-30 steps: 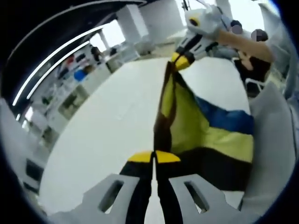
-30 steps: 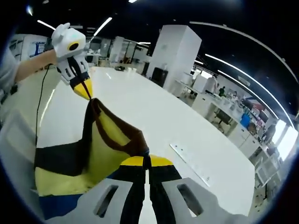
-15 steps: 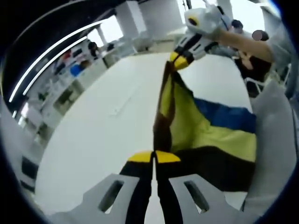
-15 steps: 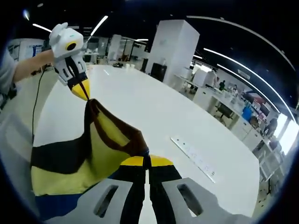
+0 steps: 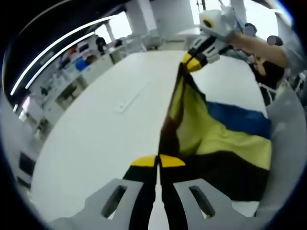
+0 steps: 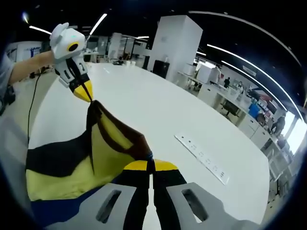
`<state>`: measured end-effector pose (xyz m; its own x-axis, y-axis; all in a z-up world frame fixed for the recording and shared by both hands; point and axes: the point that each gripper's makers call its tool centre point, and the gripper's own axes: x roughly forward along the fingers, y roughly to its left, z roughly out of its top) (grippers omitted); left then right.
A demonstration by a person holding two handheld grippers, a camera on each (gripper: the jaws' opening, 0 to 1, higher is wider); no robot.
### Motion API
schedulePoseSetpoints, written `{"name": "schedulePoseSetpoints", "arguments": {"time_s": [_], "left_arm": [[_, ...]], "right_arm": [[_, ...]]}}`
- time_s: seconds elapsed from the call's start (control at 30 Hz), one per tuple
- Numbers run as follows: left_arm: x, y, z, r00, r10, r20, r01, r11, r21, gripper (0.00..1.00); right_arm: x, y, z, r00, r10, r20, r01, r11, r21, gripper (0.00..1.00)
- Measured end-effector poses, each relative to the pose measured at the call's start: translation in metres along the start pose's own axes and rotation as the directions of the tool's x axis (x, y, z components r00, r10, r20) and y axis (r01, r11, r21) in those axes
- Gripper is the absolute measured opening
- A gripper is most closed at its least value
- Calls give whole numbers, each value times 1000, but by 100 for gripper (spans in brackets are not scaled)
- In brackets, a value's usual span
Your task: Fold the garment on the visible template until the final outline fits inside the template.
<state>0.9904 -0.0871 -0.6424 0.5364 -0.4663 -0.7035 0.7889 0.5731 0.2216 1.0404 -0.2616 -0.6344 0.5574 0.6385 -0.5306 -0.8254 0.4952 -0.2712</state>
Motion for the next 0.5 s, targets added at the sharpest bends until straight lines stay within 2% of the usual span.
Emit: {"name": "schedulePoseSetpoints", "arguments": {"time_s": [0.5], "left_arm": [[46, 31, -9, 999, 43, -25, -44, 999, -10, 0]], "right_arm": [[42, -27, -24, 999, -23, -41, 24, 999, 37, 2]]}}
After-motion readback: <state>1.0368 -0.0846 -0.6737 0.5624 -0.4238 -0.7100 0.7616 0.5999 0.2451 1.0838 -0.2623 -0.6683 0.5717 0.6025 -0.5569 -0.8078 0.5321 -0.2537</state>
